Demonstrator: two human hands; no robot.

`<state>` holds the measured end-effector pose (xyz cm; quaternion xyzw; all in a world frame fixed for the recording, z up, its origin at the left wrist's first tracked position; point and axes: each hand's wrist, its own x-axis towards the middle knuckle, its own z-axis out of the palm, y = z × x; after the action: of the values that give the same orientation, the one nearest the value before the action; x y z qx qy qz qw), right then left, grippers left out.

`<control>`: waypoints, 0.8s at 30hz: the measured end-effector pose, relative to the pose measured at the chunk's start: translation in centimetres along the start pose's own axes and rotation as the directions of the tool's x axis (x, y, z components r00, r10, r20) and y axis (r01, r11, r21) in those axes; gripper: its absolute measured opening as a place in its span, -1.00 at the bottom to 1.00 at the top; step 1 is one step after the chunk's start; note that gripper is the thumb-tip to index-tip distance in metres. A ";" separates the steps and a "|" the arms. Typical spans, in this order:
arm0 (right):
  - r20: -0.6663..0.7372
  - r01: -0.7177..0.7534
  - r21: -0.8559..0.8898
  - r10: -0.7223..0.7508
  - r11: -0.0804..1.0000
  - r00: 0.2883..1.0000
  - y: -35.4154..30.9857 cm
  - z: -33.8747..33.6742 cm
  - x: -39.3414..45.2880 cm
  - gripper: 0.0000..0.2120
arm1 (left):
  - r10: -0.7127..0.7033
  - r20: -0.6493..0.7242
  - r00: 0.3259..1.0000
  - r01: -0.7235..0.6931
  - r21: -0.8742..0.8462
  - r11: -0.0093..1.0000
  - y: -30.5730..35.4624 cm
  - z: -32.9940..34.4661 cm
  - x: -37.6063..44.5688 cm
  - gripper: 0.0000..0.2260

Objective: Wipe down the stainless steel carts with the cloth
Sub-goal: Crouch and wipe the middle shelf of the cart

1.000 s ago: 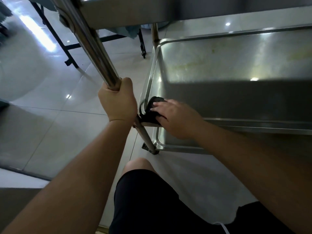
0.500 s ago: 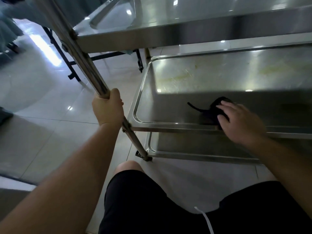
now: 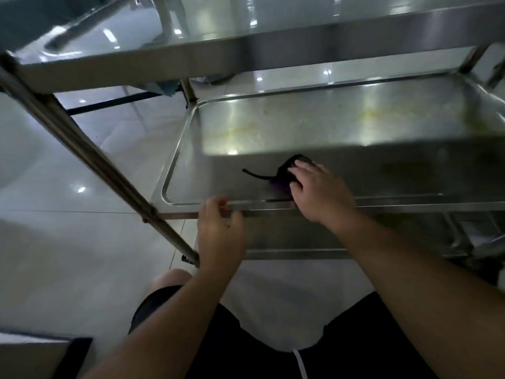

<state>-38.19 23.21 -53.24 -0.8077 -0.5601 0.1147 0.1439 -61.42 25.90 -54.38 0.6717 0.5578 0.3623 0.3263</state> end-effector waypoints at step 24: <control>-0.053 -0.060 -0.049 0.057 0.997 0.997 13.4 -5.4 -3.4 -0.45 | 0.211 0.345 0.915 -0.385 0.582 0.716 5.1 11.3 3.2 -0.35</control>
<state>-25.87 15.05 -52.98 -0.8299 -0.5349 0.0837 0.1344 -48.80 27.87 -55.66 0.8640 0.4842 0.1097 0.0834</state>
